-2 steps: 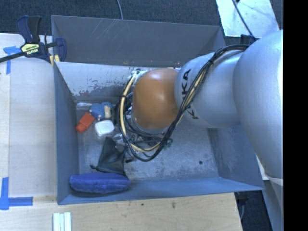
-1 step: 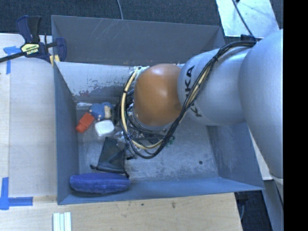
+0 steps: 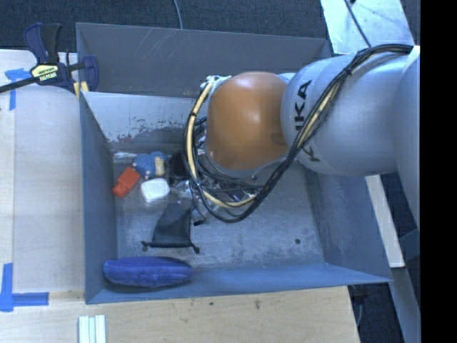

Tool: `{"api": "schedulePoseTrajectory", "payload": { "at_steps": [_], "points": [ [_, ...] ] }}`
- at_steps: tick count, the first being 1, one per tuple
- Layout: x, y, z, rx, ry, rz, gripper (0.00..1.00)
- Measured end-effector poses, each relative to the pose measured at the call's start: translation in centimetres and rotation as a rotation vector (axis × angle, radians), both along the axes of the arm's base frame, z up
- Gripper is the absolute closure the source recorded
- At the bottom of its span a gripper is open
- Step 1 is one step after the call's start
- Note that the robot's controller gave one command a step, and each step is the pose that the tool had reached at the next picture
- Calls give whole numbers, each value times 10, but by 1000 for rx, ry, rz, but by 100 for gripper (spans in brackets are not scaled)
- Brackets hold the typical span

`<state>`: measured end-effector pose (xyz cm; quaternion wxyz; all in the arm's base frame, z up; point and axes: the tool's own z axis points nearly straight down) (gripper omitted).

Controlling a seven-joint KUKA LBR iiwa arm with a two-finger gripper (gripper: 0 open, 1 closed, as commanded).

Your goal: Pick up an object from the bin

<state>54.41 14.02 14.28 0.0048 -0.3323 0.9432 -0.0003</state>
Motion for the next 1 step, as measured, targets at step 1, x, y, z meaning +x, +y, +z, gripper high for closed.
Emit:
{"api": "schedulePoseTrajectory", "payload": {
  "at_steps": [1],
  "points": [
    [2, 0, 23, 0, 2, -4, 100]
  ]
}}
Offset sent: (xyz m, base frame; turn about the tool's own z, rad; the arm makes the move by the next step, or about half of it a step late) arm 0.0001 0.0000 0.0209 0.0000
